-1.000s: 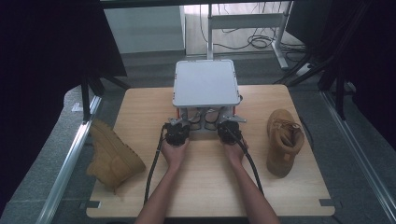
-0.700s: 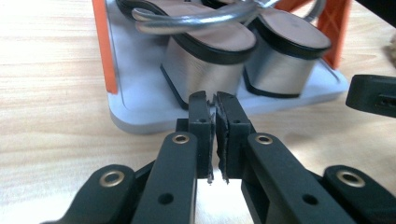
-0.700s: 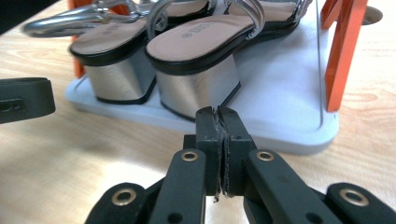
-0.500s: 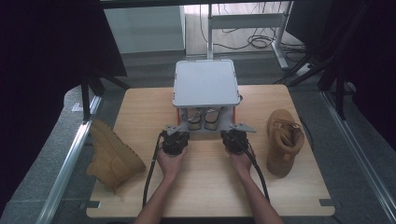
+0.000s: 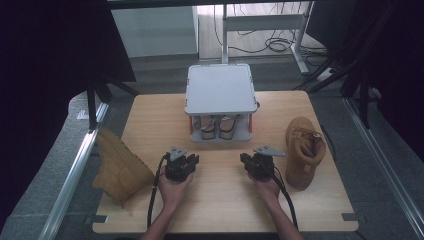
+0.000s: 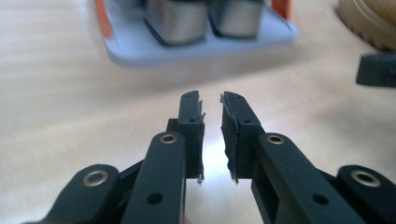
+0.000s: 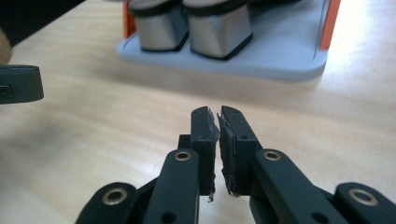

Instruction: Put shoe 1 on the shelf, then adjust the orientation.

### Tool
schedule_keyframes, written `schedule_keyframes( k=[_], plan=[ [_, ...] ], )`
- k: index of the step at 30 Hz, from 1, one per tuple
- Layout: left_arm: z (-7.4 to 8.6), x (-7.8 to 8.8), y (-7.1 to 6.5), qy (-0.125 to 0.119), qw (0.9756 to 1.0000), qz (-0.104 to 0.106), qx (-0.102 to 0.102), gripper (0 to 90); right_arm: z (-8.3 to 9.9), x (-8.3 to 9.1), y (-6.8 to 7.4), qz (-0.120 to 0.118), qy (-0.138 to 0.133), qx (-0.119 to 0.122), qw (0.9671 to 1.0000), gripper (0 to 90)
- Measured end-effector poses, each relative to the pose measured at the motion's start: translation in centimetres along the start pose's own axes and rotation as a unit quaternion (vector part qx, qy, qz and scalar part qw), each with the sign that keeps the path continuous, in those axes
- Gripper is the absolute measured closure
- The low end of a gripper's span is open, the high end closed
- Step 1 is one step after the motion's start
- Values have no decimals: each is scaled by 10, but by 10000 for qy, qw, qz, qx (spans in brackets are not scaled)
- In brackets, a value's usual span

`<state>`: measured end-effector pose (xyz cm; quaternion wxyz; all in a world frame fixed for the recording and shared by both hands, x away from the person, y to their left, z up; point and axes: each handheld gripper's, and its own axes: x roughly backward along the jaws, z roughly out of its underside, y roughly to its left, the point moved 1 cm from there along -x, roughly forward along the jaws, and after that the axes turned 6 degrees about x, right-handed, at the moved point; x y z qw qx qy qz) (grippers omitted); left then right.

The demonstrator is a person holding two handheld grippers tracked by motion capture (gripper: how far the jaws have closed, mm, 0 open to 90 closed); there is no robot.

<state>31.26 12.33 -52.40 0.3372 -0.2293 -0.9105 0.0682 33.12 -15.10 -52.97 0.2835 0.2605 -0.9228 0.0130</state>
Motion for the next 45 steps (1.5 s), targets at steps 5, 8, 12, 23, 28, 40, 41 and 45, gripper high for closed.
schedule_keyframes(
  k=[5, 8, 12, 23, 28, 40, 41, 45],
  plan=[
    [13, 10, 0, 183, 9997, -15, -162, 720, 13, 10, 8, -89, 150, 213, 9996, 777],
    [16, 14, 2, 247, 9994, -77, -212, 695, 15, 15, 11, -152, 223, 292, 9992, 723],
    [20, 17, 1, 366, 9989, -14, -282, 641, 19, 22, 15, -300, 250, 332, 9987, 670],
    [26, 30, -7, 389, 9981, 173, -444, 450, 22, 29, 20, -455, 239, 474, 9976, 519],
    [26, 35, -8, 335, 9978, 239, -518, 396, 23, 32, 20, -441, 341, 563, 9969, 464],
    [22, 65, -4, -117, 9971, 223, -724, 476, 27, 36, 21, -495, 388, 584, 9963, 442],
    [20, 70, -2, -200, 9969, 213, -728, 509, 27, 36, 21, -493, 397, 599, 9962, 442],
    [11, 86, 5, -293, 9965, 278, -732, 558, 28, 36, 21, -494, 413, 596, 9961, 442]
  ],
)
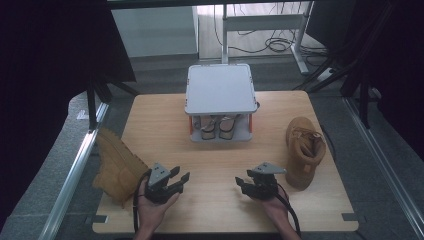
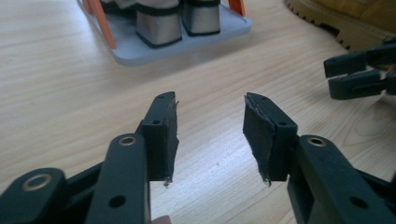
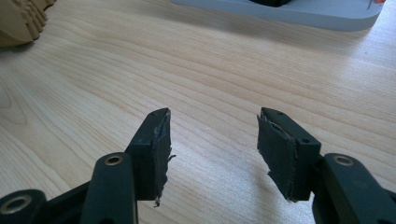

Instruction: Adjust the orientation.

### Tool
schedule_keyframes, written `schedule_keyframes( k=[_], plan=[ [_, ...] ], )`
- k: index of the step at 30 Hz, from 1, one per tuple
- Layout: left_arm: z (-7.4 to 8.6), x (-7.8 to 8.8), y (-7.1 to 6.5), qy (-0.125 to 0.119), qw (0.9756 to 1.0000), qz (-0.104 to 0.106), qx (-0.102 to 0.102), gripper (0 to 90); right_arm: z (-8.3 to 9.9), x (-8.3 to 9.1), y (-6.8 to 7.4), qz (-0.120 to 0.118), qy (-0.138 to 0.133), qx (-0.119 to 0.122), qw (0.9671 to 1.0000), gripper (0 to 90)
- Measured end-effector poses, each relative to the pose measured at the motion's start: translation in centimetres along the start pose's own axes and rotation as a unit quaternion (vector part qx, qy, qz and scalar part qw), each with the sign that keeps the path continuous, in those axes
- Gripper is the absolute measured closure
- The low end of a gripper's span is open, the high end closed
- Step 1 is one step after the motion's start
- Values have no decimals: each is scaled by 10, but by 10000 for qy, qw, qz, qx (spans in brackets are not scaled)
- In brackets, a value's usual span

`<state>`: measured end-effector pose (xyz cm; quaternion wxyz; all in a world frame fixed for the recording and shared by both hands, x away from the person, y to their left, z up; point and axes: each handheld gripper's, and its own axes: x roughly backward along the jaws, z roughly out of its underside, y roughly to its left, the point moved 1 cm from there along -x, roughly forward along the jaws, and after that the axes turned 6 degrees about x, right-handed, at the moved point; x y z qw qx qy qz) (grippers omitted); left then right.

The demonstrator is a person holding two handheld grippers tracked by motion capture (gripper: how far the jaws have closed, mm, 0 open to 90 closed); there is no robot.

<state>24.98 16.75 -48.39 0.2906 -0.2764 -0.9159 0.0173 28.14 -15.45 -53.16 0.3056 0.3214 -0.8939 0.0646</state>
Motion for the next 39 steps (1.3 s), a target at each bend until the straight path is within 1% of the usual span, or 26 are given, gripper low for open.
schedule_keyframes(
  k=[2, 5, 8, 11, 14, 16, 19, 22, 25, 28, 30, 33, 36, 39],
  plan=[
    [-2, 5, 5, -34, 10000, 86, 2, 591, 0, 0, 0, -6, 0, 7, 10000, 442],
    [-3, 12, 12, -31, 10000, 89, 25, 643, 1, 1, 1, 25, -2, 17, 10000, 438],
    [-4, 17, 20, -86, 9999, 71, -12, 709, 2, 2, -2, 53, 3, 8, 10000, 438],
    [-4, 24, 27, -141, 9998, 134, 79, 782, 3, 3, -4, 71, -15, -21, 10000, 438],
    [-5, 30, 30, -216, 9996, 123, 135, 849, 3, 4, -5, 75, -35, -48, 10000, 438],
    [-7, 35, 32, -307, 9993, 108, 178, 875, 3, 4, -5, 73, -38, -43, 10000, 438],
    [-10, 45, 38, -476, 9986, 44, 230, 887, 3, 4, -4, 66, -31, -28, 10000, 438],
    [-11, 53, 46, -579, 9977, 14, 365, 890, 3, 5, -4, 63, -47, -32, 10000, 438],
    [-11, 59, 53, -631, 9969, -18, 471, 891, 2, 5, -5, 70, -55, -44, 10000, 439],
    [-11, 63, 58, -655, 9965, -69, 519, 892, 2, 4, -5, 71, -53, -44, 10000, 439],
    [-9, 67, 62, -672, 9959, -114, 588, 892, 2, 4, -4, 60, -53, -44, 10000, 439],
    [-5, 72, 67, -647, 9955, -203, 667, 892, 1, 3, -3, 22, -57, -49, 10000, 441],
    [0, 80, 72, -663, 9944, -307, 769, 893, -1, 0, -1, -28, -48, -5, 10000, 442],
    [6, 88, 77, -710, 9926, -393, 903, 892, -4, -2, 1, -79, -61, 38, 9999, 443]
  ],
)
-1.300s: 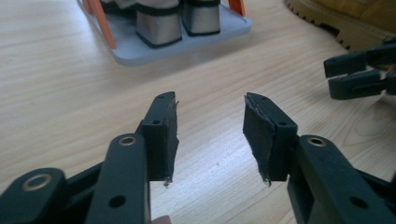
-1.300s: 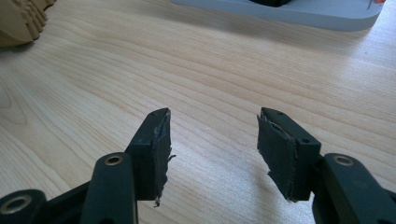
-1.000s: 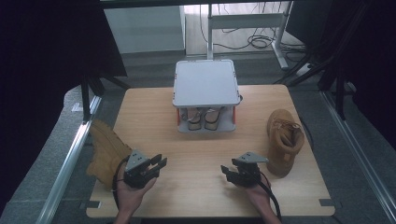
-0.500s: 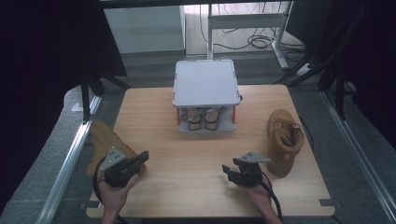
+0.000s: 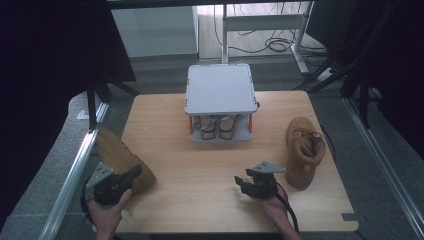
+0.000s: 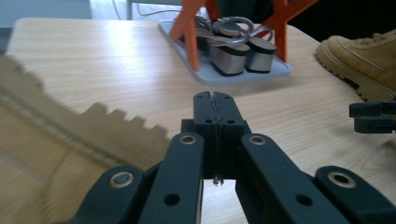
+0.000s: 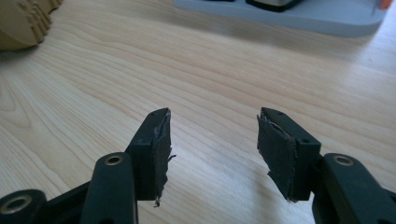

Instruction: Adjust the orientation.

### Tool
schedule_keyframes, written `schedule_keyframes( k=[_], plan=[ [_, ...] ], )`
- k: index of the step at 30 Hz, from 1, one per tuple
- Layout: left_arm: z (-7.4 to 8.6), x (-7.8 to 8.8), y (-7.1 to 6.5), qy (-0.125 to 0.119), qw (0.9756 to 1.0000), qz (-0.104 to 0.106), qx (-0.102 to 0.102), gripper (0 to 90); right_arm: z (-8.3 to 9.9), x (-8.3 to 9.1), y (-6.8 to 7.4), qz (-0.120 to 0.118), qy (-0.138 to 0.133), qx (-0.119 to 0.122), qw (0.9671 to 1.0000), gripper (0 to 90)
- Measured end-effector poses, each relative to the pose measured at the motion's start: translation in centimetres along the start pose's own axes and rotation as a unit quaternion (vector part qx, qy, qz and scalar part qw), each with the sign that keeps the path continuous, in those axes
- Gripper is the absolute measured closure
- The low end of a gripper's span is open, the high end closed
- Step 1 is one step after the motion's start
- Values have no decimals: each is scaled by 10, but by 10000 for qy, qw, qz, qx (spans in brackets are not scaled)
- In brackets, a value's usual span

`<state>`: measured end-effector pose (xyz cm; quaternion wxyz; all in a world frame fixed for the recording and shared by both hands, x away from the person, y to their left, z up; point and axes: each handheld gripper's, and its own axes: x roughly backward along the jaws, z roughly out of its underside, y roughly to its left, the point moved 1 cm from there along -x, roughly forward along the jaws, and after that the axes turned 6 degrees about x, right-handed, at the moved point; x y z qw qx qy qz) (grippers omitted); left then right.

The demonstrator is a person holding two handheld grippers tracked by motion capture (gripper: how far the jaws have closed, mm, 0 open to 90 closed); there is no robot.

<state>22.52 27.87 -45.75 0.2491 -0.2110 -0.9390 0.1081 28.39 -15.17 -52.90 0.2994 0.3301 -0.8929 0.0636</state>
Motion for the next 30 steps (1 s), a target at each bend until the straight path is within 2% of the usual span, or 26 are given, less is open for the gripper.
schedule_keyframes(
  k=[6, 10, 12, 18, 22, 24, 30],
  plan=[
    [8, 17, 13, -94, 9996, -130, 247, 892, -6, -3, 2, -117, -87, 52, 9999, 448],
    [13, 29, 22, -154, 9985, -316, 408, 892, -10, -4, 4, -180, -108, 83, 9997, 448],
    [18, 32, 29, -100, 9971, -516, 550, 892, -12, -4, 5, -214, -114, 103, 9997, 448],
    [26, 41, 46, -96, 9936, -749, 836, 892, -14, -5, 9, -279, -118, 206, 9993, 448],
    [30, 44, 51, -87, 9929, -787, 884, 893, -14, -6, 10, -271, -128, 223, 9993, 448],
    [31, 45, 52, -51, 9923, -880, 868, 893, -14, -7, 9, -281, -127, 194, 9993, 448],
    [39, 55, 60, -61, 9894, -1025, 1030, 893, -15, -8, 12, -330, -112, 231, 9991, 448]
  ],
)
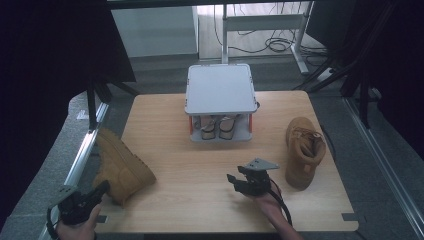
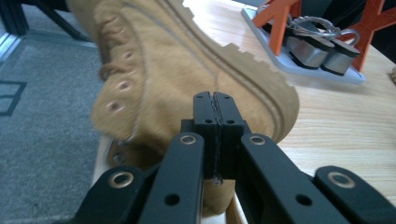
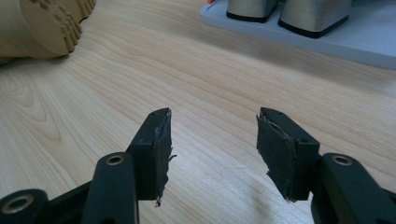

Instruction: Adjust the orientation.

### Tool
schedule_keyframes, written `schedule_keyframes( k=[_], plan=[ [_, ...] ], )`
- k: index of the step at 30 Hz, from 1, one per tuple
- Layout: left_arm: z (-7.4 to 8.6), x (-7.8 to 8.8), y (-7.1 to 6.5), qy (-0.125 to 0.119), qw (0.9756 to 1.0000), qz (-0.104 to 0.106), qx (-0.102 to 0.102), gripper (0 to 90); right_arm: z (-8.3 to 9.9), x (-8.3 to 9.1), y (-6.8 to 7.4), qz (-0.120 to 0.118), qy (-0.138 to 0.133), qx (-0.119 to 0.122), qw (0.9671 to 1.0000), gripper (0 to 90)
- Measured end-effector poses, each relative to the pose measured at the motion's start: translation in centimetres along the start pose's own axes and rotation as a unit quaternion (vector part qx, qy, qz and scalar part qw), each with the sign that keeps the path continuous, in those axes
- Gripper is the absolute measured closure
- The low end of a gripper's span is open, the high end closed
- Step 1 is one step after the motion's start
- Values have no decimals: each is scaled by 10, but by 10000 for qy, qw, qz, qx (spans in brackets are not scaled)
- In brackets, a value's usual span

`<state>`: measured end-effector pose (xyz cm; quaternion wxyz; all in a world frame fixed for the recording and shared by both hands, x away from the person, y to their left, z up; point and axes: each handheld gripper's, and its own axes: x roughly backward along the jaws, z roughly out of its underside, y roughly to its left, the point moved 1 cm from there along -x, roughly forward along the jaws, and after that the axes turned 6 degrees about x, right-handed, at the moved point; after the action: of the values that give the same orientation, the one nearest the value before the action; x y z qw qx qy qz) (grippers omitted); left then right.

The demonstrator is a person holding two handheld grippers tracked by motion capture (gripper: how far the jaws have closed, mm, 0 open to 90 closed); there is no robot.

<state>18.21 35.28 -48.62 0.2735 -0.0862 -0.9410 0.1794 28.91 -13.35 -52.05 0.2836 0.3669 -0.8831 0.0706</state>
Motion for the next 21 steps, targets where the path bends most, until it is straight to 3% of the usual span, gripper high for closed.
schedule_keyframes(
  k=[10, 21],
  plan=[
    [13, 8, 16, 89, 9998, -174, 71, 895, 0, 0, 7, -89, 12, 91, 9999, 448],
    [18, -9, 25, 448, 9987, -222, 30, 895, 2, 3, 7, -50, 15, 83, 10000, 448]
  ],
)
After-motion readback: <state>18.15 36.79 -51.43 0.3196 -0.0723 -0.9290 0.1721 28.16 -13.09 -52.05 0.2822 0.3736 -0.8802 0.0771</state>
